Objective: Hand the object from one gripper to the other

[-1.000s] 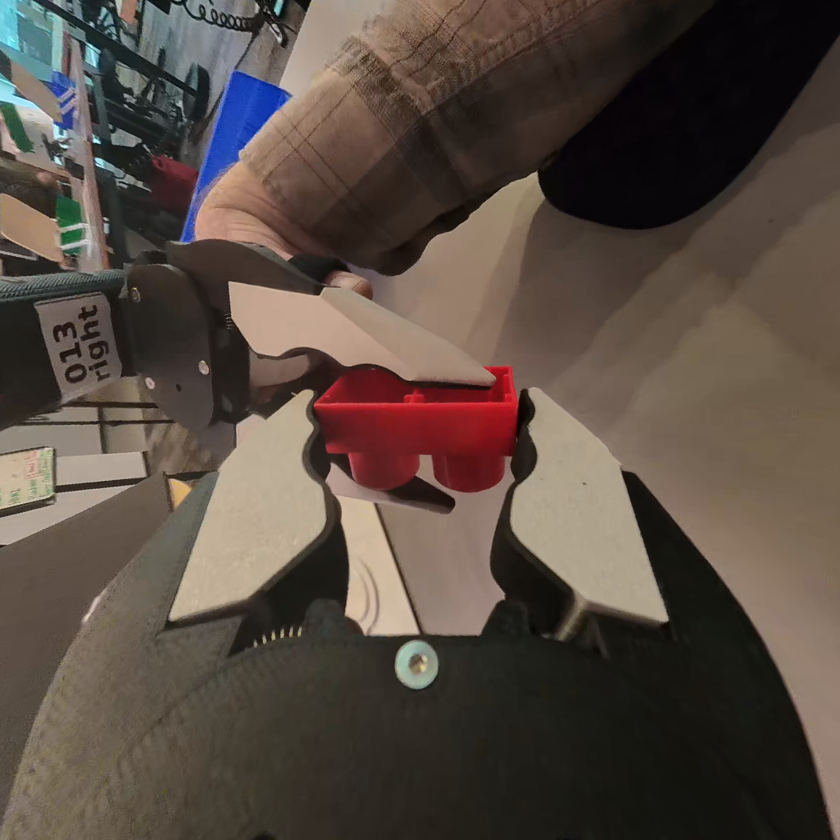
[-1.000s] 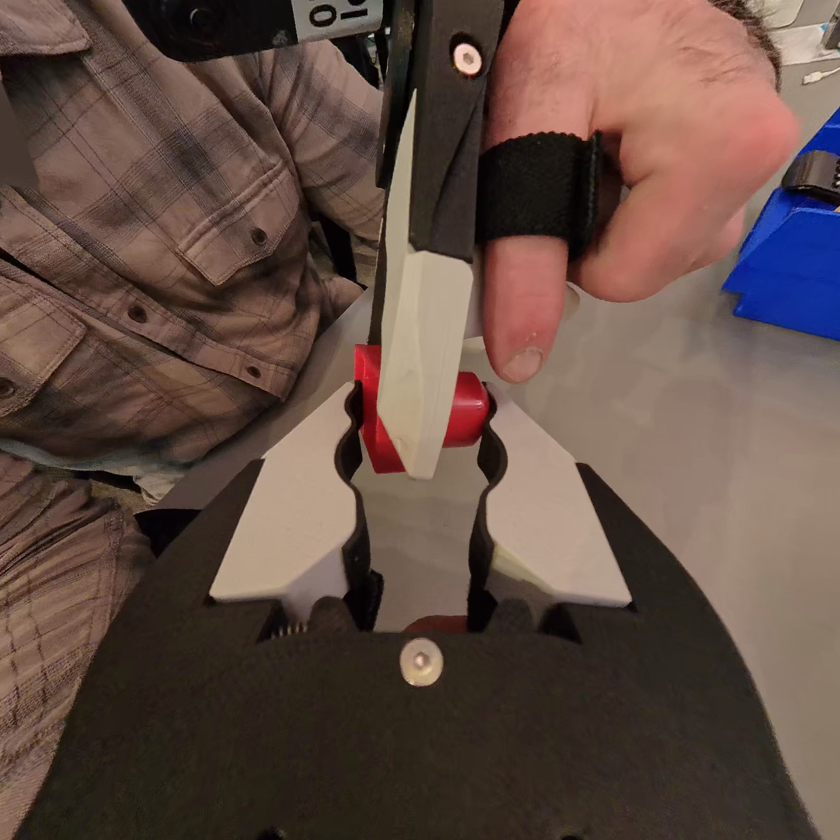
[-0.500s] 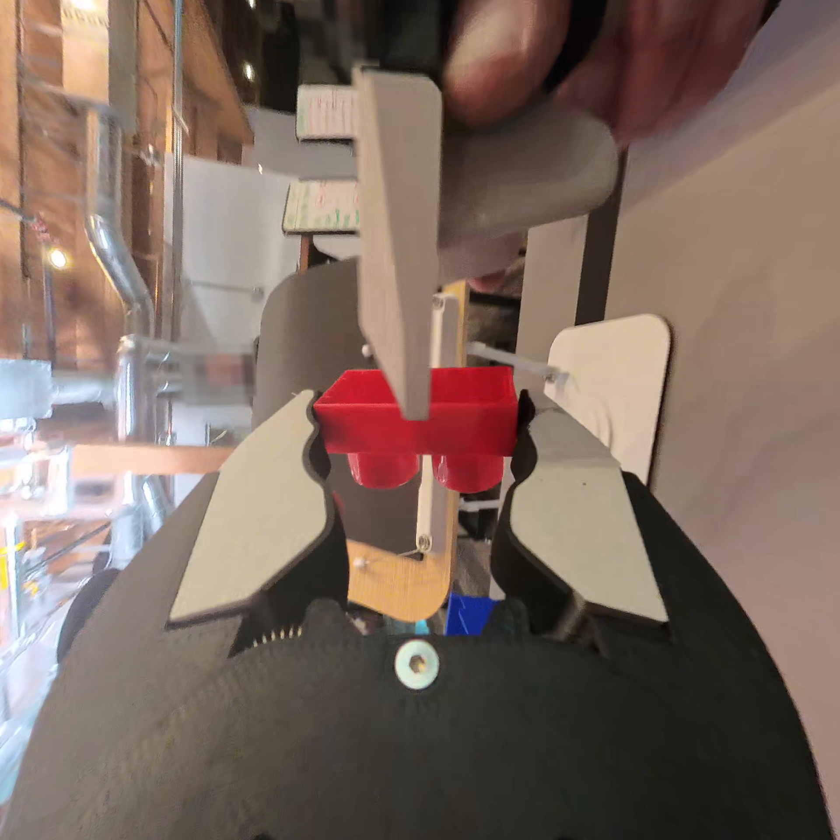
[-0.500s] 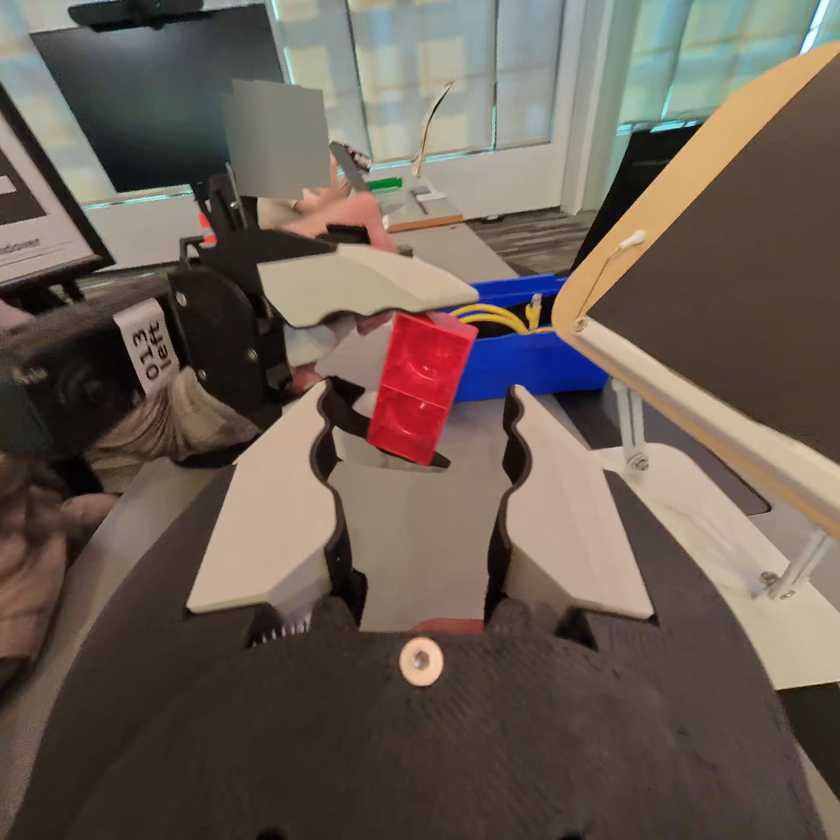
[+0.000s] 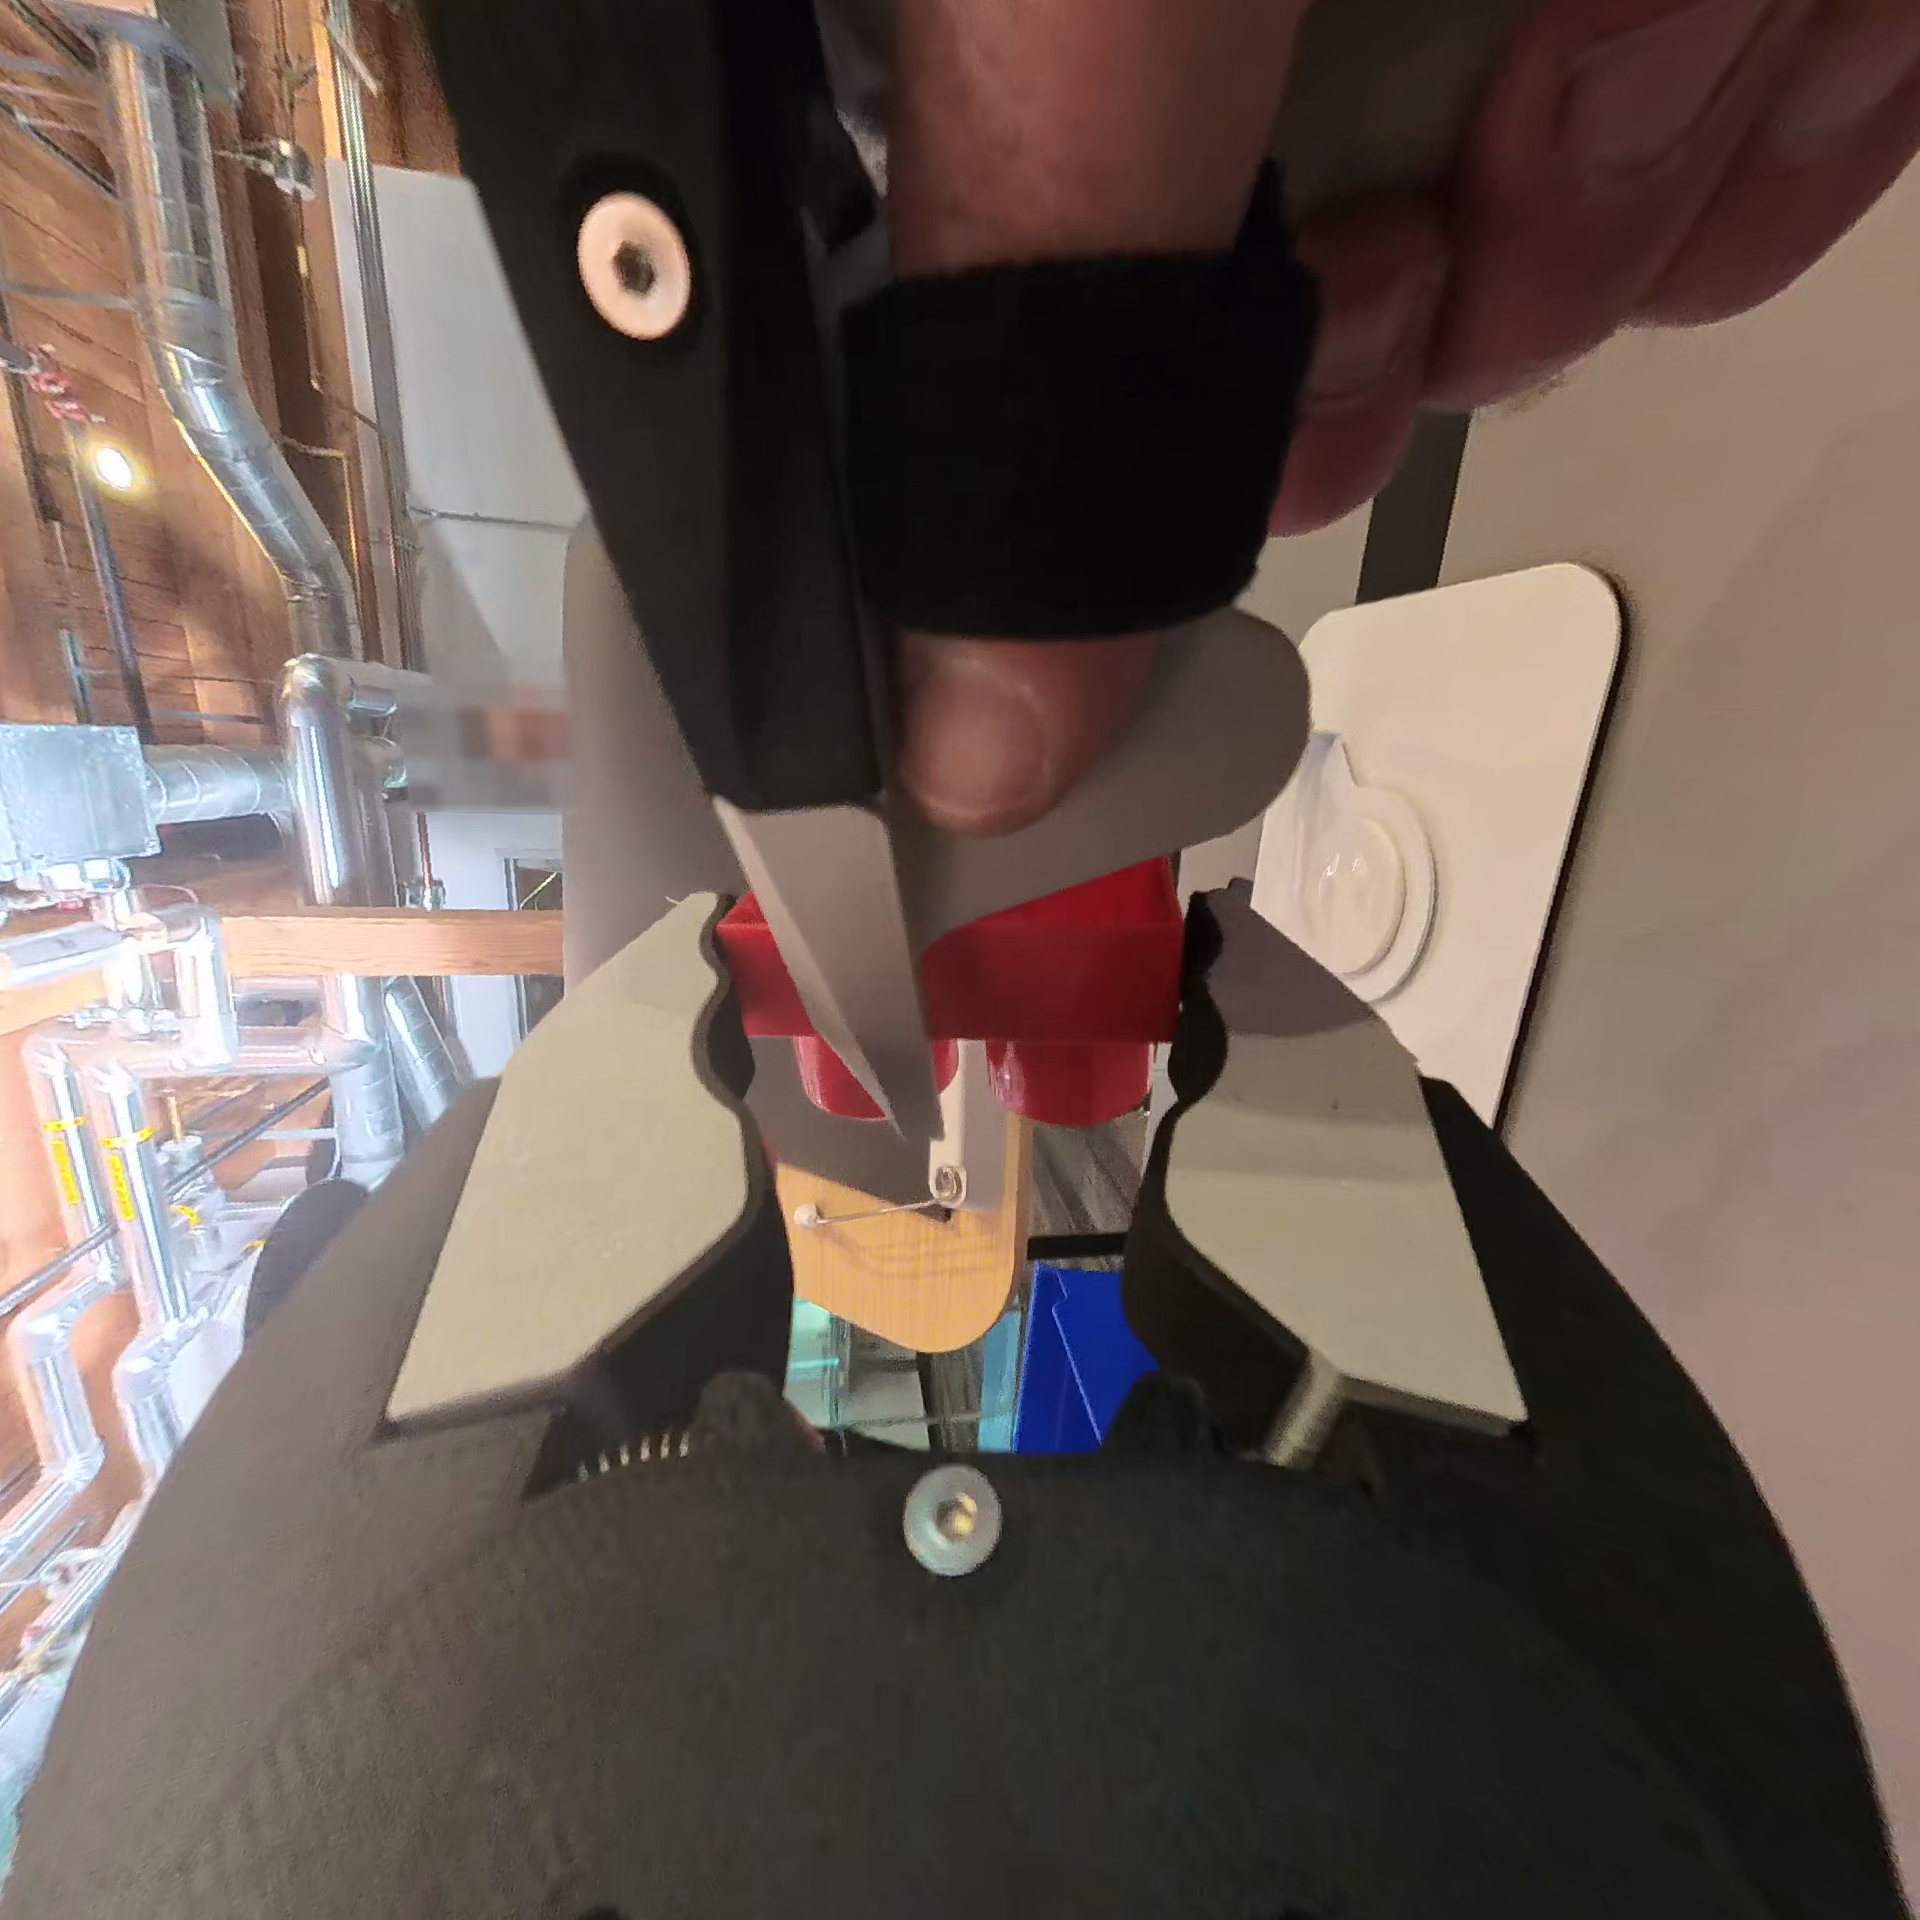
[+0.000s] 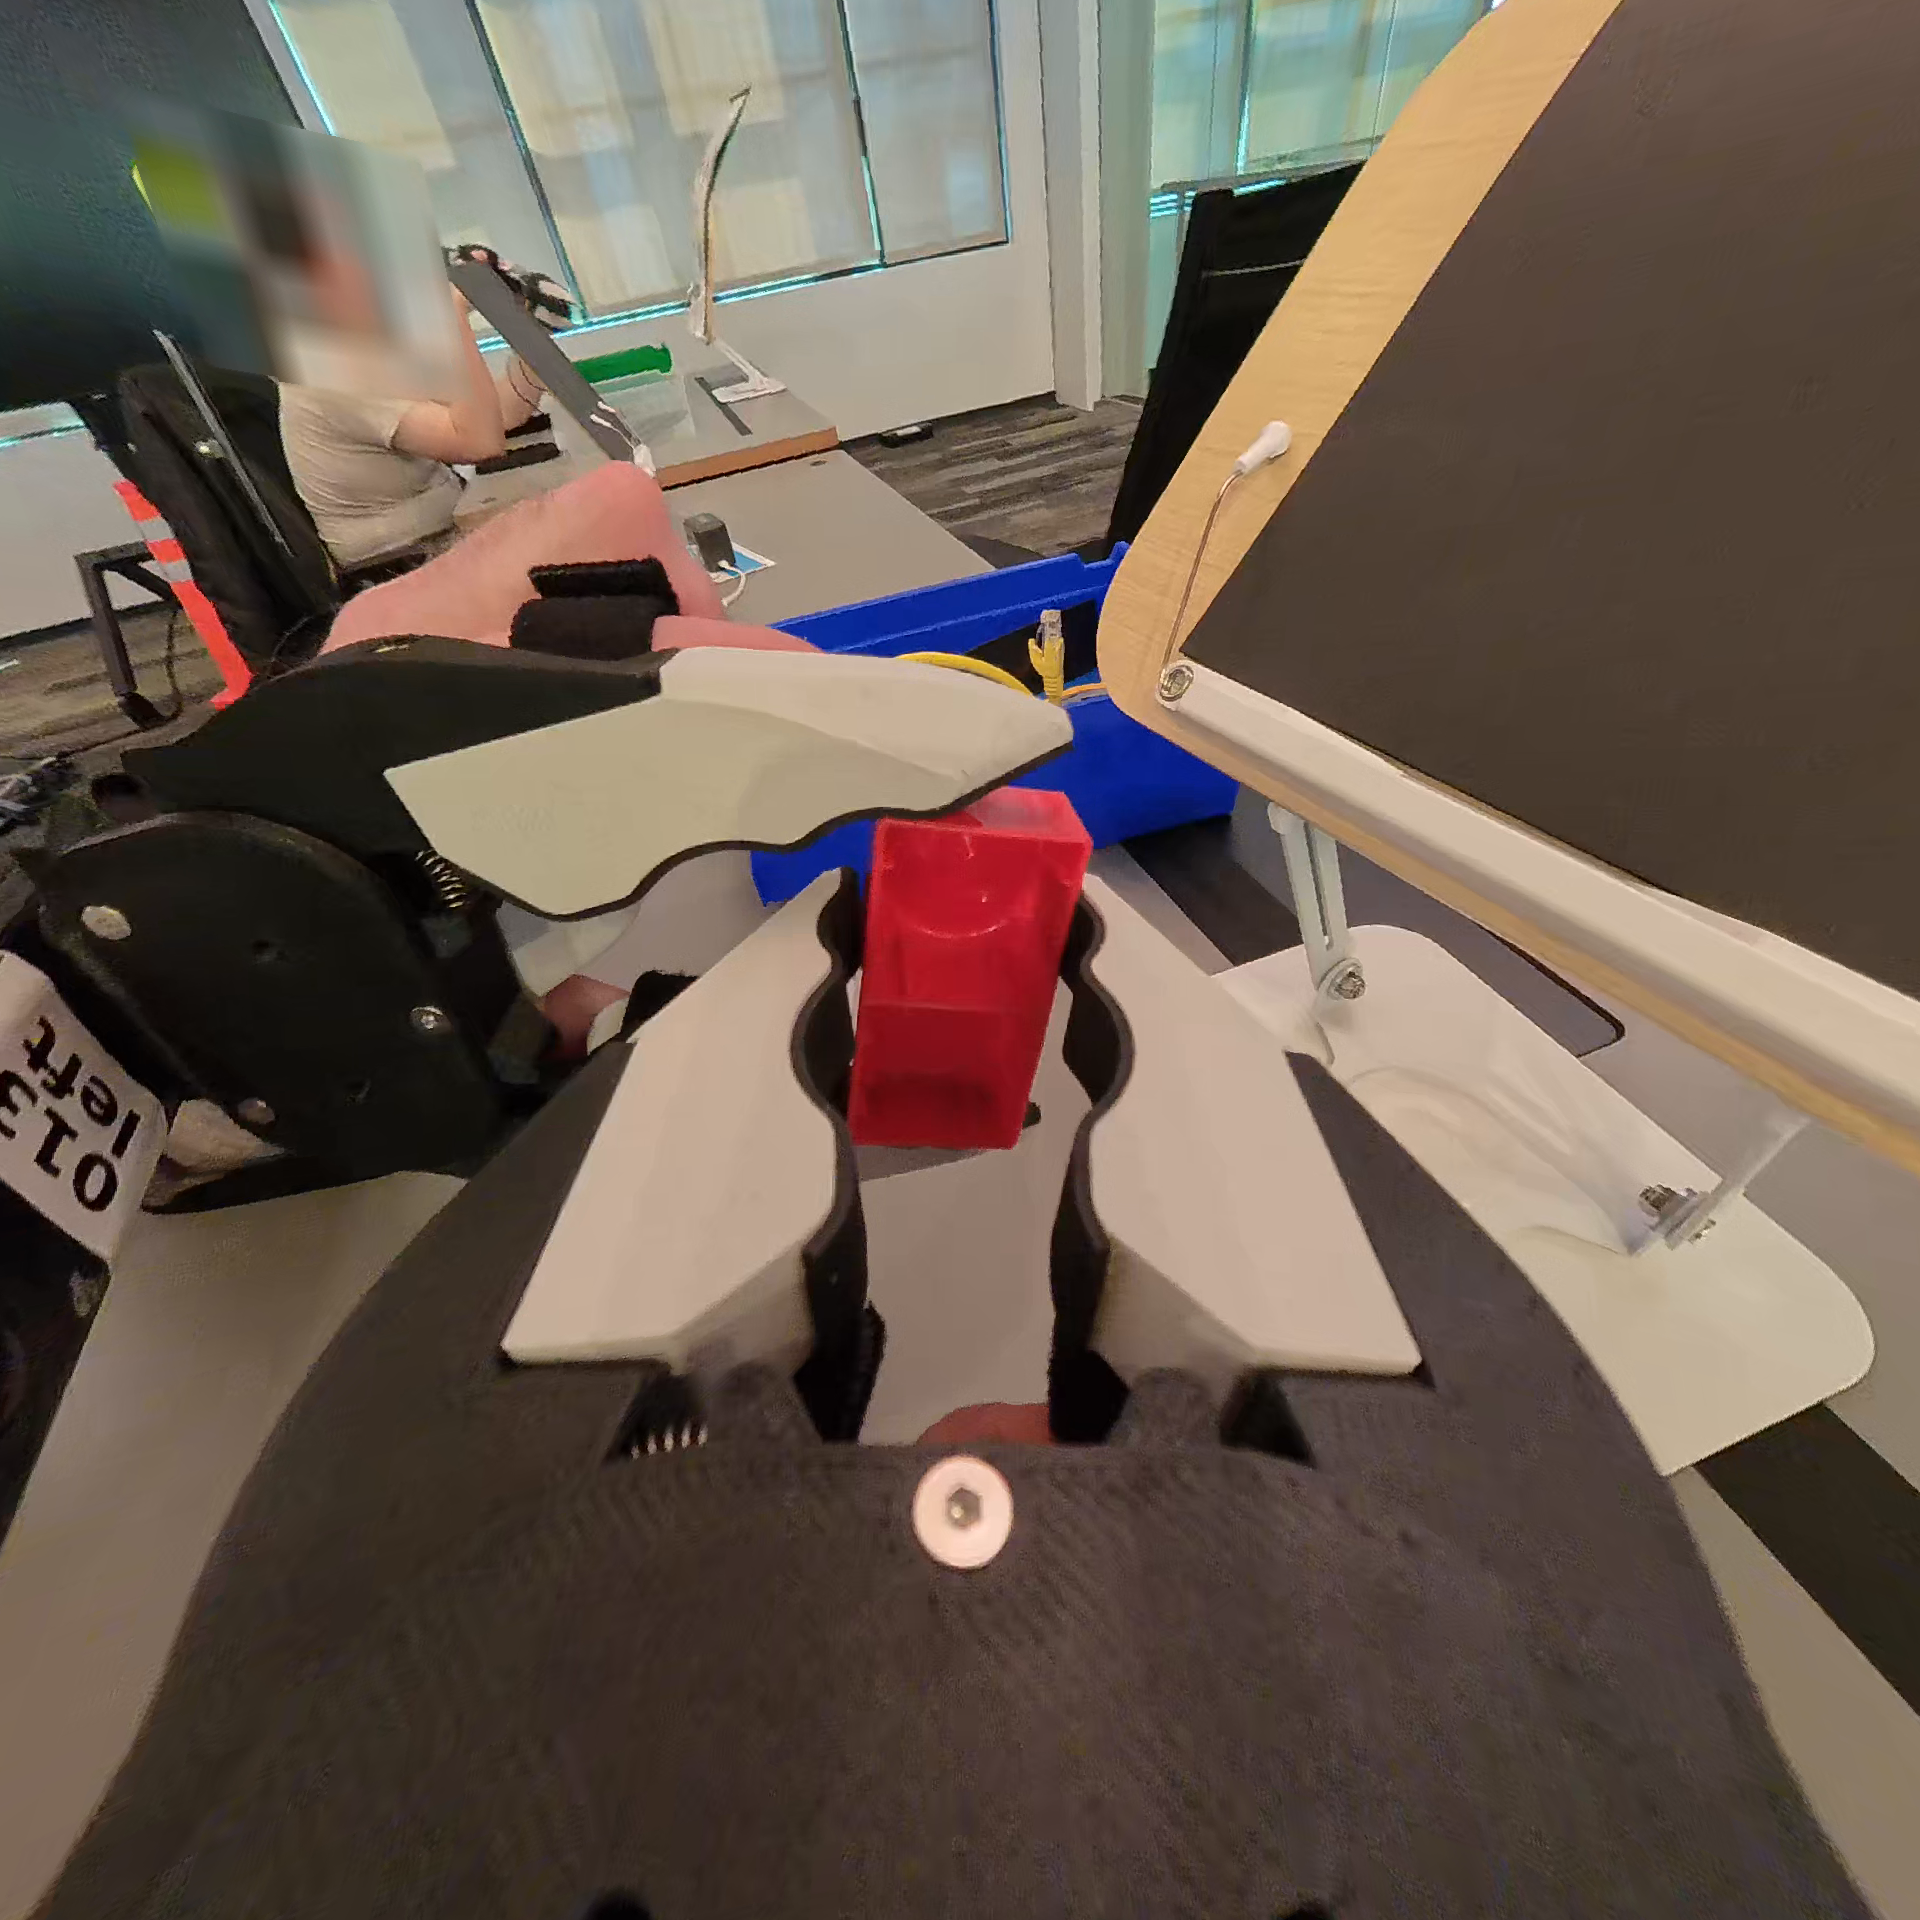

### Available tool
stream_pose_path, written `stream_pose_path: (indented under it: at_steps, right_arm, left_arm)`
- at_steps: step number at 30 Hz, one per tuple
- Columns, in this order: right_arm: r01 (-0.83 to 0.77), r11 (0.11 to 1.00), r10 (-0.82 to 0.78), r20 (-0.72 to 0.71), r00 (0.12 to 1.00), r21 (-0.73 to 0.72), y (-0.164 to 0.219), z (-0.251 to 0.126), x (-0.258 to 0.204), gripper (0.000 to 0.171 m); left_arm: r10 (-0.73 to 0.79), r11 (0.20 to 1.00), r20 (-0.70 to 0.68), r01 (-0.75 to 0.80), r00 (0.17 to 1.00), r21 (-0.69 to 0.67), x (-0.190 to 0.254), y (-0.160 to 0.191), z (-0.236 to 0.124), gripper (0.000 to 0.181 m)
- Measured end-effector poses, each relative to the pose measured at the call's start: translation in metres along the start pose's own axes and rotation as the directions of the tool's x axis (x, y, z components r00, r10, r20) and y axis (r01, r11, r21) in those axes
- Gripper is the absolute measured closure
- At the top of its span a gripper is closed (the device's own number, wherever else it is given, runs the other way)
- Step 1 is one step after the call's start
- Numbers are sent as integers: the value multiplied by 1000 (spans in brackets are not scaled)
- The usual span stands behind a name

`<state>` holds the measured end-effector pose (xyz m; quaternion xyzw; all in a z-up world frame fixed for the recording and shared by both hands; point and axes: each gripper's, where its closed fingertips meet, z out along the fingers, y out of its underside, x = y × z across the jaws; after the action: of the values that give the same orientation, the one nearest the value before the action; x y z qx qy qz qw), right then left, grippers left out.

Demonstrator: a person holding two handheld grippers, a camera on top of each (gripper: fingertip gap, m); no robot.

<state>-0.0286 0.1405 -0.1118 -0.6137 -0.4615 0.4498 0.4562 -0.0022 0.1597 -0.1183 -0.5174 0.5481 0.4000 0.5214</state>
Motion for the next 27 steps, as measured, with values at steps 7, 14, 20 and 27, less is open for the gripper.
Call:
stream_pose_path:
  at_steps: [7, 14, 20, 27]
  right_arm:
    - [129, 991, -131, 68, 989, 27, -2, -18, -7, 136]
    - [489, 867, -475, 137, 869, -93, 19, -35, -32, 136]
    - [732, 648, -747, 11, 665, -212, 11, -29, -29, 136]
    - [847, 353, -936, -151, 319, -399, -10, -21, -8, 136]
  left_arm:
    - [-275, 916, -291, 342, 916, 209, -8, -19, -32, 100]
    - [-400, 724, -545, 618, 737, 306, -25, -24, -65, 126]
    - [-507, 509, -728, 842, 461, 179, -32, -26, -71, 123]
    - [-559, 173, -828, 982, 36, -74, -37, -17, -54, 104]
